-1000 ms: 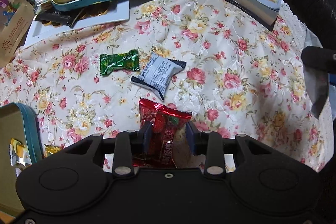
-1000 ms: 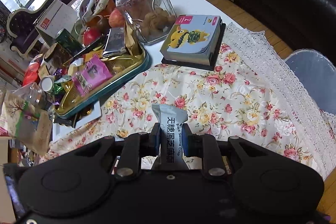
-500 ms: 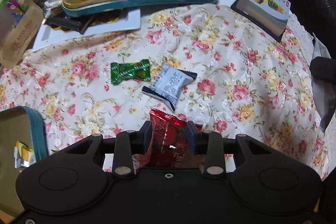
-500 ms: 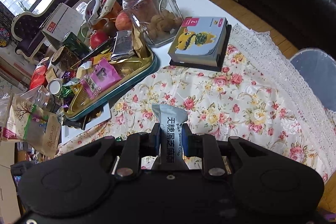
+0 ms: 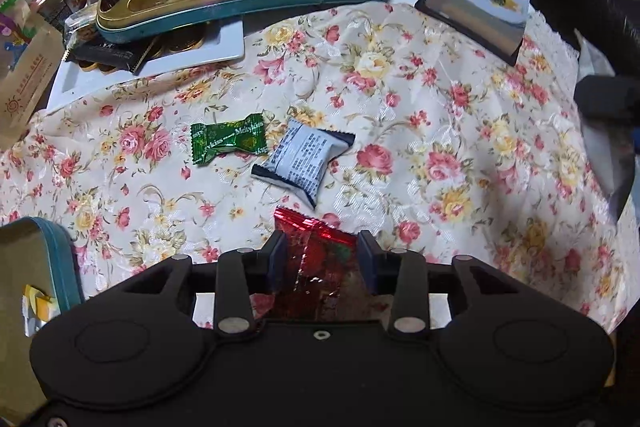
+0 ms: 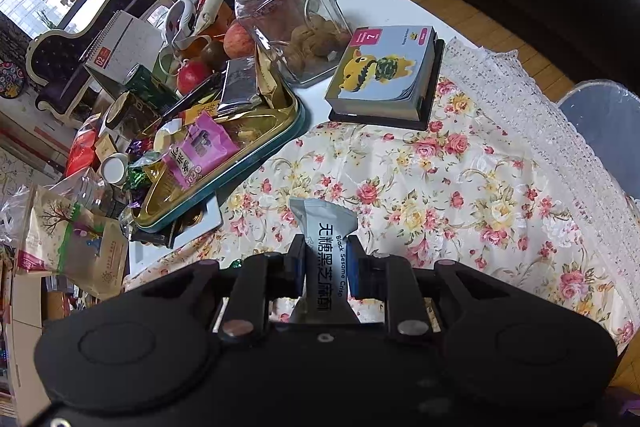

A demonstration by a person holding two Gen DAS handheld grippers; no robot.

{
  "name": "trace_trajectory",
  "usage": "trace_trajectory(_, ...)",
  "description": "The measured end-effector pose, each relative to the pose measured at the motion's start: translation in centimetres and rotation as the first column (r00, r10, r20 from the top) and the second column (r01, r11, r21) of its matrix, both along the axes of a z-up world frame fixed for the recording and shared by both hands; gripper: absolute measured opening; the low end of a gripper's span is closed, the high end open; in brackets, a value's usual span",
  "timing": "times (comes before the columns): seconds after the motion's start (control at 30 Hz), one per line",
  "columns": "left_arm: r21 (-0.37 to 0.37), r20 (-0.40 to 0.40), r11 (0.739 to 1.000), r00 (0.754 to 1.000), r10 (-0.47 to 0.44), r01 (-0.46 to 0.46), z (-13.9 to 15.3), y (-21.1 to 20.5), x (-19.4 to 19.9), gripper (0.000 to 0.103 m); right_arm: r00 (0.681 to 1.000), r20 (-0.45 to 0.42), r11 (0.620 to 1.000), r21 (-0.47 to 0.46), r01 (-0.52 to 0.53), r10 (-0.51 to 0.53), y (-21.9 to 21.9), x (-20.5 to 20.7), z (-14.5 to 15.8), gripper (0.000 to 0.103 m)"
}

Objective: Organize snacks
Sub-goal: 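Carry both held packets up and over to the gold tray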

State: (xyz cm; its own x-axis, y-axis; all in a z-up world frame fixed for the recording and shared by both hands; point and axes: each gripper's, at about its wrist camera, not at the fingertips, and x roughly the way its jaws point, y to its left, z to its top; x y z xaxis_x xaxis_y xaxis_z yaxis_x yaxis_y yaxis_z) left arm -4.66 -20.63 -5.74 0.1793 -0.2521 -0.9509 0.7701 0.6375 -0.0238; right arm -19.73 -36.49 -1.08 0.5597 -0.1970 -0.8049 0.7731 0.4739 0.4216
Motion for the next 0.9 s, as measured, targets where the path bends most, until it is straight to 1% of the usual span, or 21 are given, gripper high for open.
trace_trajectory(0.1, 0.009, 0.020, 1.000, 0.999, -0.026, 0.025, -0.2, 0.1, -0.3, 0.048, 1.000, 0.001, 1.000, 0.008, -0.002, 0.002, 0.1, 0.0, -0.1, 0.022)
trace_trajectory(0.27, 0.024, 0.047, 0.999, 0.998, -0.037, 0.036, -0.3, -0.3, -0.8, 0.050, 1.000, 0.000, 1.000, 0.006, -0.011, 0.011, 0.4, 0.2, -0.1, 0.022)
trace_trajectory(0.4, 0.018, 0.030, 0.997, 0.997, -0.071, 0.070, 0.0, -0.2, -1.0, 0.049, 1.000, 0.003, 1.000, 0.014, -0.008, 0.008, 0.3, 0.2, -0.1, 0.022)
trace_trajectory(0.53, 0.036, 0.053, 0.996, 0.995, -0.079, 0.077, -0.6, -0.4, -1.3, 0.053, 1.000, 0.007, 1.000, 0.012, -0.004, 0.004, 0.2, 0.1, 0.0, 0.022)
trace_trajectory(0.67, 0.072, 0.064, 0.994, 0.994, -0.087, 0.083, -1.5, -0.7, -1.7, 0.054, 1.000, 0.007, 1.000, 0.018, -0.016, 0.016, 0.5, 0.2, 0.0, 0.022)
trace_trajectory(0.73, 0.105, 0.055, 0.991, 0.994, -0.091, 0.085, -2.4, -0.9, -1.8, 0.055, 1.000, 0.005, 1.000, 0.017, -0.021, 0.021, 0.5, 0.2, -0.1, 0.022)
trace_trajectory(0.77, 0.100, 0.048, 0.992, 0.996, -0.078, 0.073, -2.6, -0.7, -1.7, 0.056, 1.000, 0.004, 1.000, 0.018, -0.021, 0.021, 0.5, 0.2, -0.1, 0.022)
trace_trajectory(0.9, 0.077, -0.024, 0.997, 0.999, -0.023, 0.025, -2.7, -0.4, -0.5, 0.055, 1.000, 0.005, 1.000, 0.018, -0.020, 0.020, 0.5, 0.3, -0.1, 0.022)
